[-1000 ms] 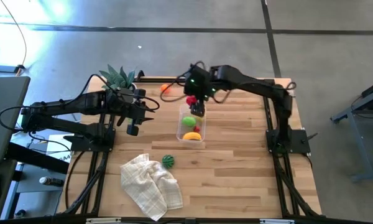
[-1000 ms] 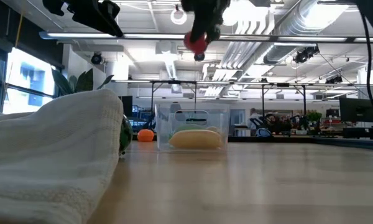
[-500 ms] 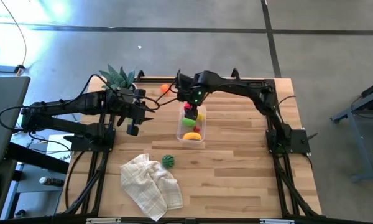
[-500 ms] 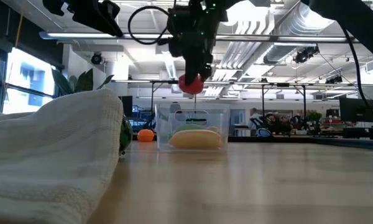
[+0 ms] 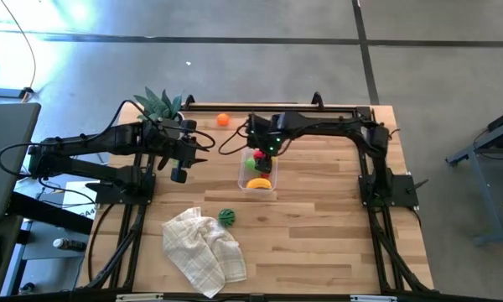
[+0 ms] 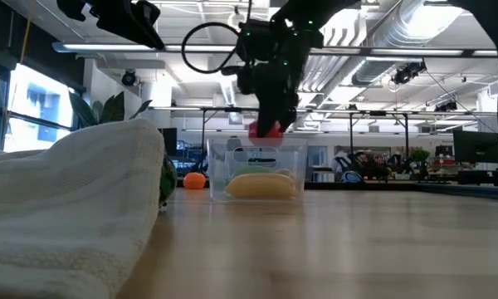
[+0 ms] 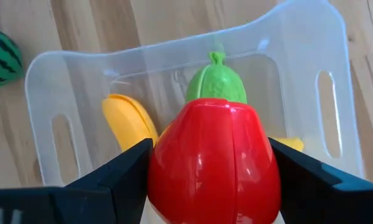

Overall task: Pick and placing Produce into tupperware
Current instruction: Put the red apple into the transparent bin

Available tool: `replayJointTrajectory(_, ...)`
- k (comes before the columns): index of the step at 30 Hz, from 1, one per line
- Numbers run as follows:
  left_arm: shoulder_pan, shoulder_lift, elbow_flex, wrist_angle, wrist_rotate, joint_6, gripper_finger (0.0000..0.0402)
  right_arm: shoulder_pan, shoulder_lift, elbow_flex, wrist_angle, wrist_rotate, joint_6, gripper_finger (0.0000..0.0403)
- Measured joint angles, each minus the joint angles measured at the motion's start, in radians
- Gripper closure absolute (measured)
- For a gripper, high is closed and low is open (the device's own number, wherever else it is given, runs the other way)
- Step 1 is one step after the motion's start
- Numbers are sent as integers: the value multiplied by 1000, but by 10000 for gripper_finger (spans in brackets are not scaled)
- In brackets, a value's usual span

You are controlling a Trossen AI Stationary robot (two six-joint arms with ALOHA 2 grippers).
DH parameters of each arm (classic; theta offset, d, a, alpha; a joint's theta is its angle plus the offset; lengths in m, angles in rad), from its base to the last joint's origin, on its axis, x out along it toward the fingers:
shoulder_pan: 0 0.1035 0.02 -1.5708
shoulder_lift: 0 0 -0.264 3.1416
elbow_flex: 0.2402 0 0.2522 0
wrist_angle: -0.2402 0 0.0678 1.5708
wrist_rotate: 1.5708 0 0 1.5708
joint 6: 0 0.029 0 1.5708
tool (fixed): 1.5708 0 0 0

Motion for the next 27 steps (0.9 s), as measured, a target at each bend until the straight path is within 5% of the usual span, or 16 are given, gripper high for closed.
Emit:
replayJointTrajectory(10,0,0,0,0,0,0,284,-8,-30,-235,238,6,29,141)
replayJointTrajectory(27,0,0,0,0,0,0,284,-8,-30,-250,249,31,-25,141)
